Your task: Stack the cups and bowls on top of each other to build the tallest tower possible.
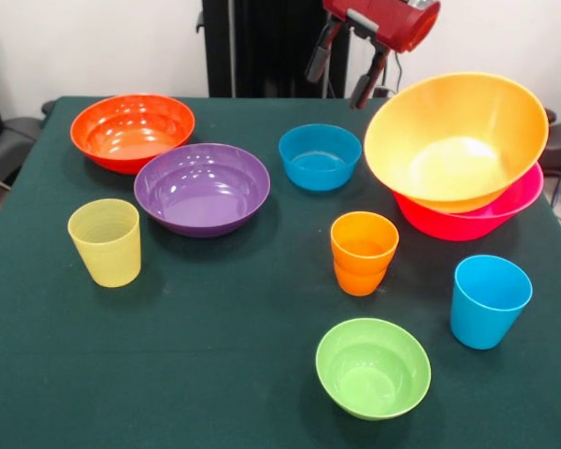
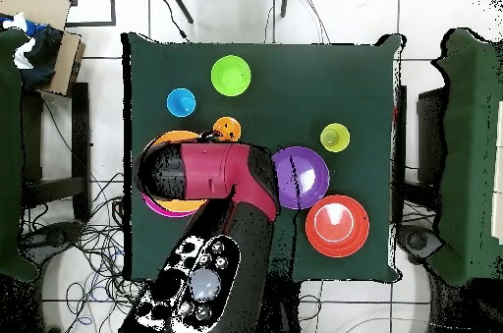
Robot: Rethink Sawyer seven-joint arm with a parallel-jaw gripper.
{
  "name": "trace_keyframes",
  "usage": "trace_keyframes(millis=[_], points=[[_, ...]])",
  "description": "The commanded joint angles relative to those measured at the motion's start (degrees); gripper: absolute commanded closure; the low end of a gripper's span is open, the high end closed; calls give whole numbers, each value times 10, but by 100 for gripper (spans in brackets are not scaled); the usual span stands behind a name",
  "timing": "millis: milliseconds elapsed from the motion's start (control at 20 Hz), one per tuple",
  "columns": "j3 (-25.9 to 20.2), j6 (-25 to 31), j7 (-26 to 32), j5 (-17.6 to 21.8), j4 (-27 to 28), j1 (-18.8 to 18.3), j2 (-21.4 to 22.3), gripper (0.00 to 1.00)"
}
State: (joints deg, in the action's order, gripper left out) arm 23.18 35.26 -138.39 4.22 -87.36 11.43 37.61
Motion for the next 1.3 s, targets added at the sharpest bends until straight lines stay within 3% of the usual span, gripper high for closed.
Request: trace_keyframes(millis=[50, 1300], points=[[-98, -40, 86, 71, -16, -25, -33, 0], [-118, -38, 56, 100, -15, -32, -30, 0]])
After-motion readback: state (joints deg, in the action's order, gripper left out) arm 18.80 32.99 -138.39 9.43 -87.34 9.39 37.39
